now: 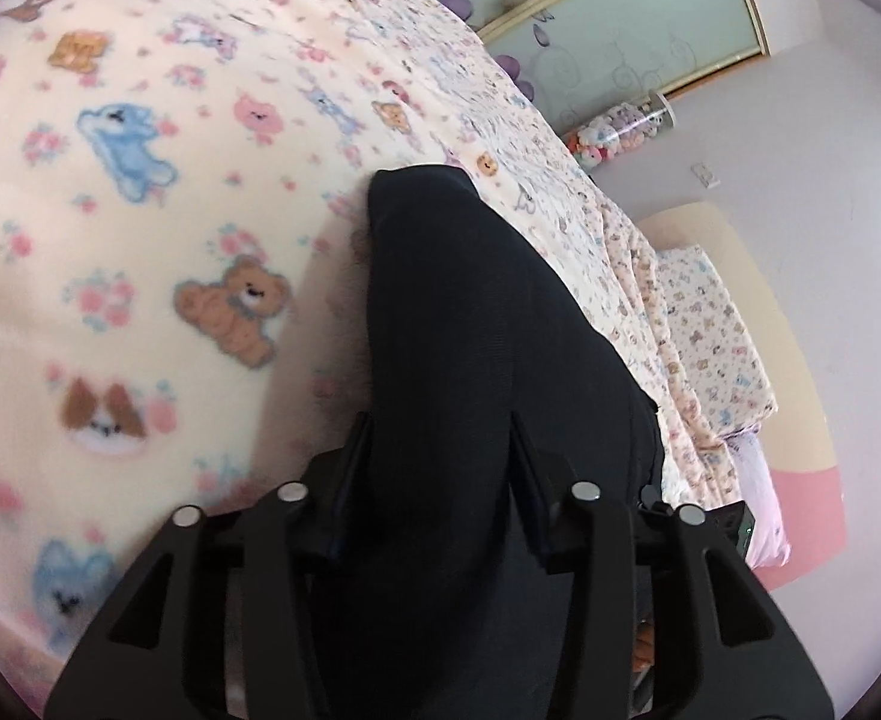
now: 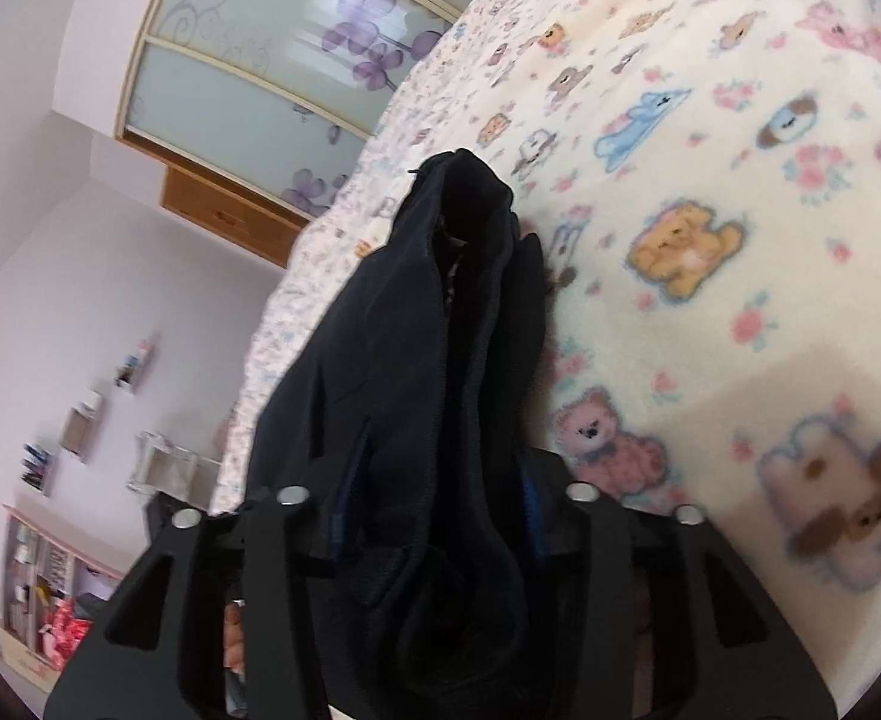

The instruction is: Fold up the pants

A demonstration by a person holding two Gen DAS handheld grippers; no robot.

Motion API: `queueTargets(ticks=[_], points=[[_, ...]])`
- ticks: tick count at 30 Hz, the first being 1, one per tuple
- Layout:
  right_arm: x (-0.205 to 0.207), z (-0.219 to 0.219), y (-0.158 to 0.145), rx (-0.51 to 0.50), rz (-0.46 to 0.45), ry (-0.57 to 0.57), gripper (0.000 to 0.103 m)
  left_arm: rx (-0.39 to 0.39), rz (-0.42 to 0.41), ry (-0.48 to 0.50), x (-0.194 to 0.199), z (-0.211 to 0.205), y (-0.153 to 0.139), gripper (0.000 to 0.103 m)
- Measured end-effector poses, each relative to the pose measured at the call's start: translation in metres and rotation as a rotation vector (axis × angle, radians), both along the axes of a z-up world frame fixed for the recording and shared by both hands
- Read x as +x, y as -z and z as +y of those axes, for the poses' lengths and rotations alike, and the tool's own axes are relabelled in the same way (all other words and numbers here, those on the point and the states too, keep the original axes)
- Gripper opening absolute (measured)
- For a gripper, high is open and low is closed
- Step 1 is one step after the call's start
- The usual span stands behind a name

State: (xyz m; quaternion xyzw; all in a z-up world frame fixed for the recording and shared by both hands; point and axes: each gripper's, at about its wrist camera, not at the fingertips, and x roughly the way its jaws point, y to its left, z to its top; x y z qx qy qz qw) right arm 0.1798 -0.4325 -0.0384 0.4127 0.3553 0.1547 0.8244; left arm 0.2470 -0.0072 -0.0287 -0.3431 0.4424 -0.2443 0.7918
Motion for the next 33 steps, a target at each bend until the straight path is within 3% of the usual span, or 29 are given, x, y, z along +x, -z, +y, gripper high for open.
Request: queueTargets(ticks=[4,7,9,10,11,14,18,23,26,29,33], points=[[-0.002,-0.007,-0.011,-0.011,0.028,0.036,0.057,0.032,-0.035,-0.113,-0.014,0.023,-0.018,0.065],[-0.015,-0.024,-0.029,-0.03,0.0,0.157,0.057,0.114,-0.142,-0.182,-0.028,0.038,-0.048,0.07],[-0.025,-0.029,-0.046,-0.043,-0.07,0.21,0.057,0.132,-0.219,-0.177,-0.035,0.037,-0.069,0.081],[-0.029,-0.028,-0.053,-0.037,-0.115,0.21,0.057,0.128,-0.25,-0.161,-0.038,0.032,-0.077,0.09],[-0.031,-0.023,-0.062,-0.009,-0.17,0.173,0.06,0.118,-0.285,-0.13,-0.041,0.023,-0.086,0.093],[-0.028,0.004,-0.078,0.017,-0.232,0.05,0.081,0.126,-0.319,-0.047,-0.041,-0.007,-0.096,0.098],[-0.023,0.035,-0.079,-0.069,-0.218,-0.017,0.081,0.249,-0.292,0.023,-0.04,-0.05,-0.087,0.1],[-0.013,0.036,-0.053,-0.123,-0.105,0.005,0.081,0.402,-0.212,0.086,-0.034,-0.071,-0.053,0.1],[-0.013,0.025,-0.032,-0.092,-0.08,0.012,0.08,0.385,-0.169,0.097,-0.027,-0.066,-0.033,0.1],[-0.013,0.025,-0.022,-0.086,-0.088,0.006,0.08,0.279,-0.164,0.048,-0.024,-0.052,-0.021,0.1],[-0.02,0.023,-0.025,-0.085,-0.112,0.008,0.08,0.317,-0.208,0.054,-0.034,-0.056,-0.029,0.1]])
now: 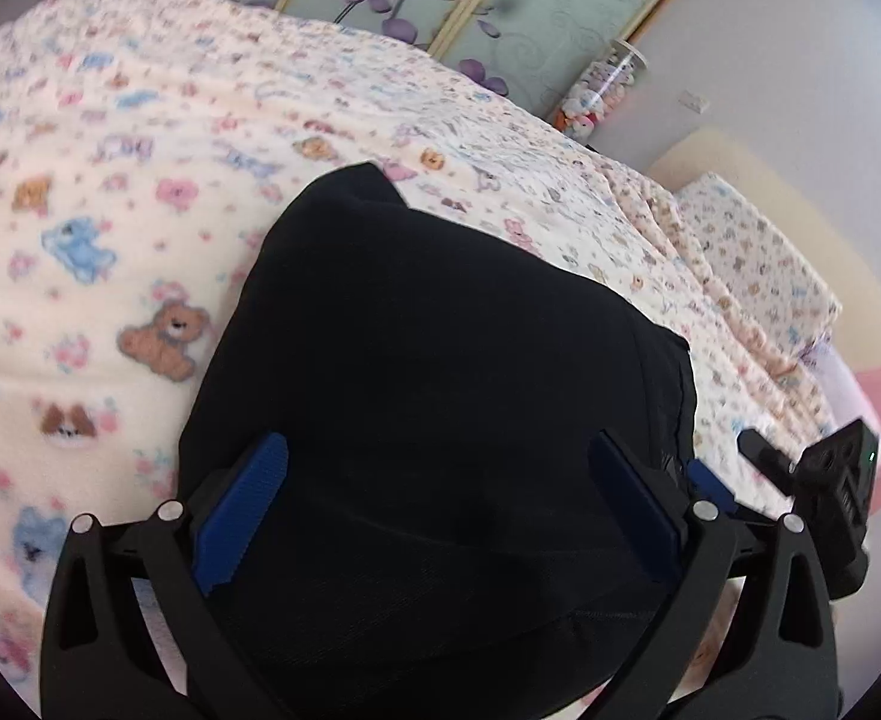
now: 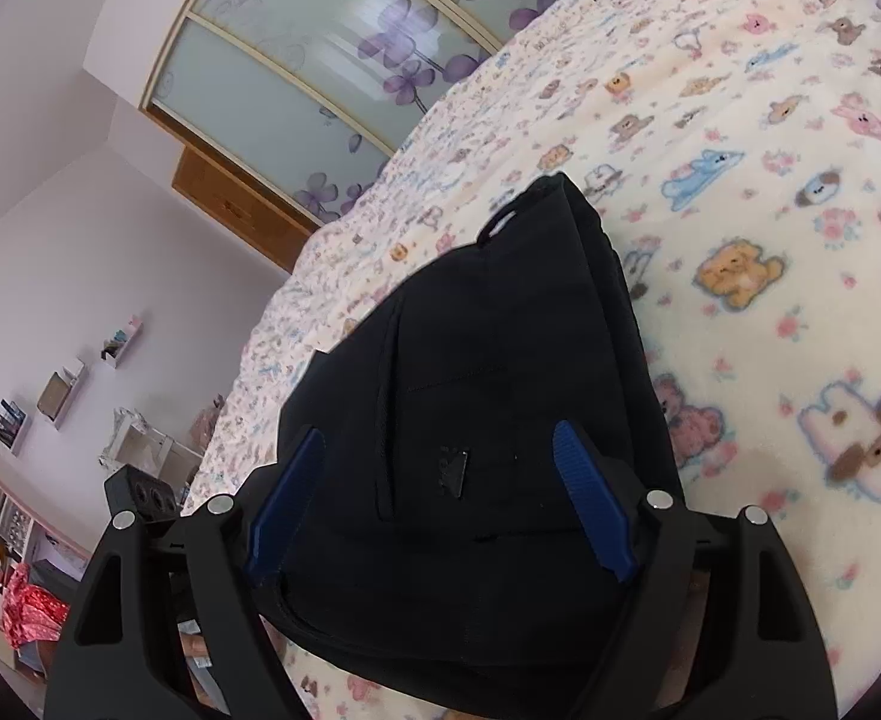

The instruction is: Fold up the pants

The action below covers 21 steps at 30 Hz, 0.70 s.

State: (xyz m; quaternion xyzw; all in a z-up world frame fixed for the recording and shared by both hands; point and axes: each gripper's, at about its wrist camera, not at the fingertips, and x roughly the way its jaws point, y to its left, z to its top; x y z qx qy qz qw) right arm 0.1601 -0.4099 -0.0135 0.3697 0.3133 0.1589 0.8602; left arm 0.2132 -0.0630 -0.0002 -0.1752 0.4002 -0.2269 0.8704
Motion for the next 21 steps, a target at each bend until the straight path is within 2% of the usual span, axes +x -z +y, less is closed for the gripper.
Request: queueTargets(ticks=[4,8,11,14,16,21], points=[[-0.016,-0.008,-0.024,0.09,-0.057,-0.012,0.081,-0.035,-0.081,0.028,-0.029,0.003,-0.025,0.1],[-0.042,-0.004,-0.044,0.119,-0.092,-0.037,0.082,-0.027,-0.168,0.098,-0.064,-0.007,-0.043,0.101],[-0.051,0.007,-0.034,0.138,-0.025,-0.058,0.086,-0.001,-0.149,0.118,-0.069,-0.014,-0.037,0.101],[-0.043,0.015,-0.011,0.091,0.068,-0.069,0.088,0.03,-0.046,0.101,-0.056,-0.016,-0.011,0.101],[-0.041,0.016,0.001,0.092,0.058,-0.078,0.088,0.022,-0.027,0.103,-0.053,-0.016,0.001,0.101],[-0.042,0.017,0.003,0.086,0.027,-0.083,0.088,0.049,-0.066,0.079,-0.056,-0.022,0.008,0.101]])
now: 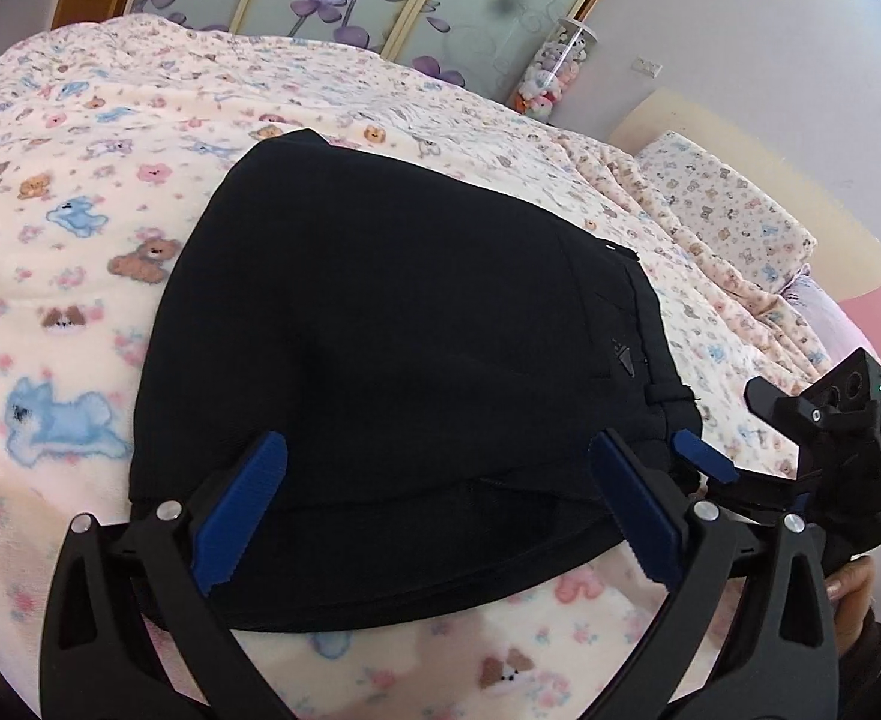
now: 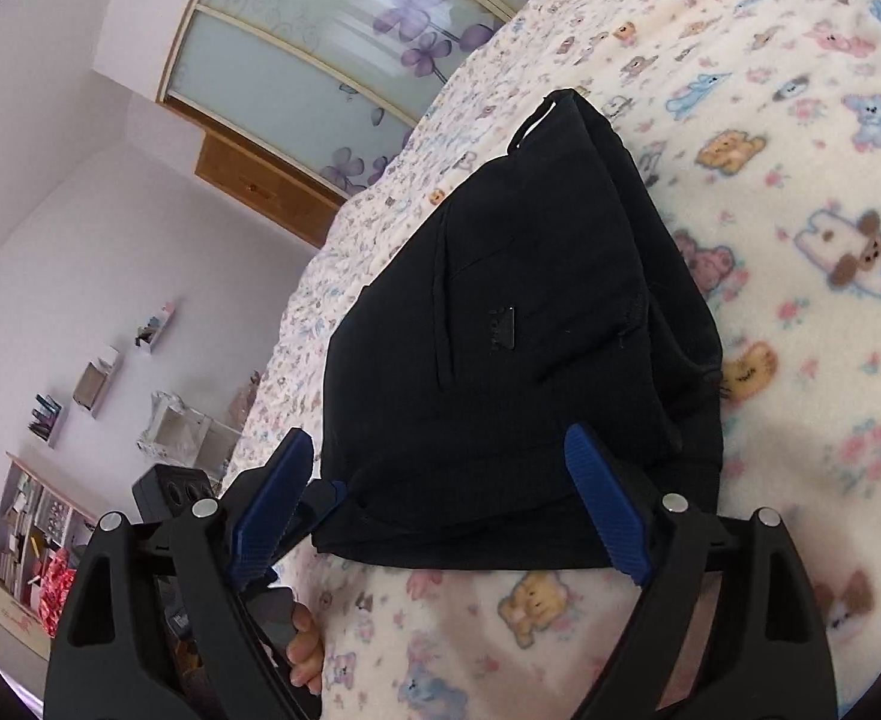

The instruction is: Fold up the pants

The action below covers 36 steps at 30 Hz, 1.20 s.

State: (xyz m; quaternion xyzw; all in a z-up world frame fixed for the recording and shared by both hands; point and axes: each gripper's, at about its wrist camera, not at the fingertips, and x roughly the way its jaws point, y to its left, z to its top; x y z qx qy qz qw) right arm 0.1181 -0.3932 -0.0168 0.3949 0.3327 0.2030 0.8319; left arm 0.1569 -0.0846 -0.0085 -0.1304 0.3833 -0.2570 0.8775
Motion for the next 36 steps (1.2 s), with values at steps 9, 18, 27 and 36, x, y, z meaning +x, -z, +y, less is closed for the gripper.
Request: queueTargets(ticks=[9,18,27,36], points=[[-0.014,-0.022,-0.004,0.2,-0.069,0.02,0.102,0.095,-0.101,-0.082,-0.03,0.004,-0.025,0.101],[-0.135,0.021,-0.077,-0.46,-0.28,0.319,0.102,0.314,-0.3,-0.192,-0.138,0.029,-0.052,0.101],[-0.194,0.076,-0.057,-0.753,-0.276,0.436,0.102,0.202,-0.248,-0.249,-0.174,0.042,-0.009,0.101],[-0.191,0.103,-0.047,-0.873,-0.295,0.416,0.102,0.257,-0.292,-0.199,-0.178,0.026,-0.01,0.101]])
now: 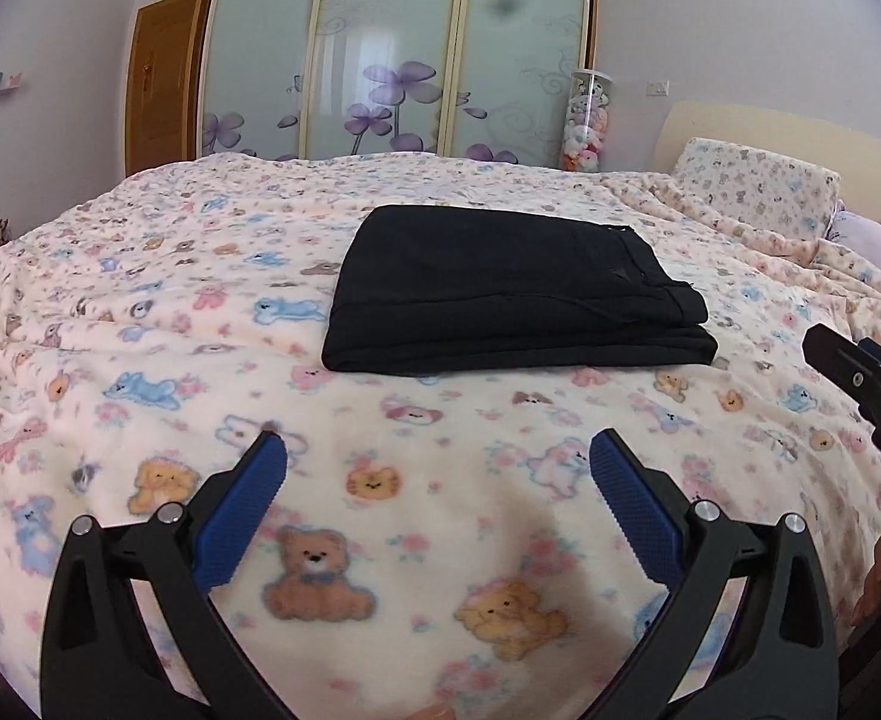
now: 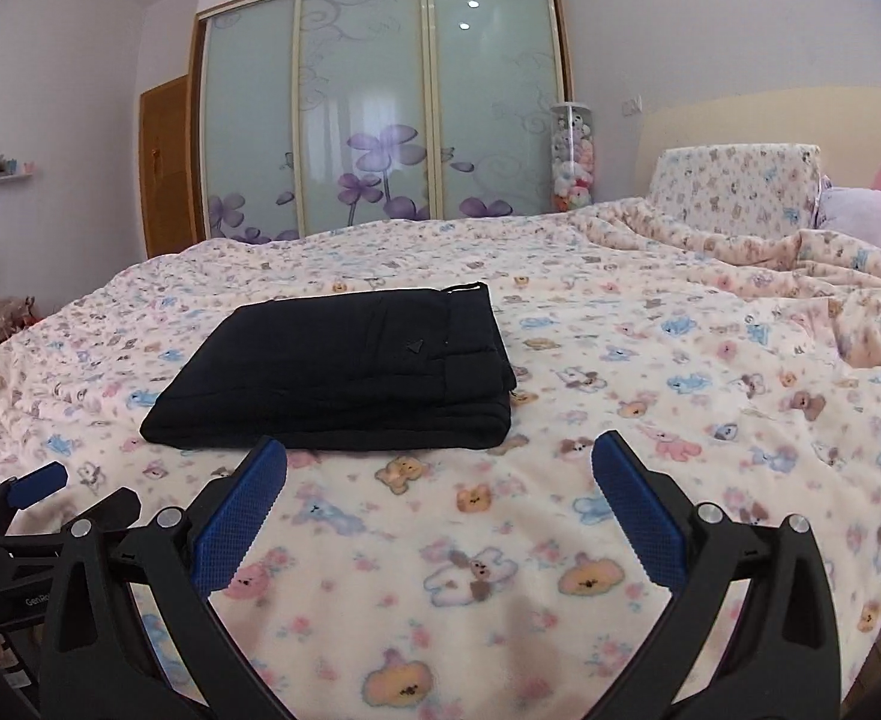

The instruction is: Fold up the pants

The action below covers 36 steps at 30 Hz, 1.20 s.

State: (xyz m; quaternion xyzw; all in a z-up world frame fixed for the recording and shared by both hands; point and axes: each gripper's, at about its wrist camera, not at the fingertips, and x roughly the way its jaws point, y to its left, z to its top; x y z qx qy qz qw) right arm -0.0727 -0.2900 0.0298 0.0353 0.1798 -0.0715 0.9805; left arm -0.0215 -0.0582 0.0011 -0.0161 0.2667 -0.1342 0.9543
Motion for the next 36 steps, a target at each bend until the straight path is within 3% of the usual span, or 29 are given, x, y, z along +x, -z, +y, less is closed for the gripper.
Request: queueTargets(ticks=[36], points=[[0.012,0.016,0.026,-0.084,0.061,0.04,0.102,0.091,0.034,-0.015,0.005,-0.008,0.007,0.101]])
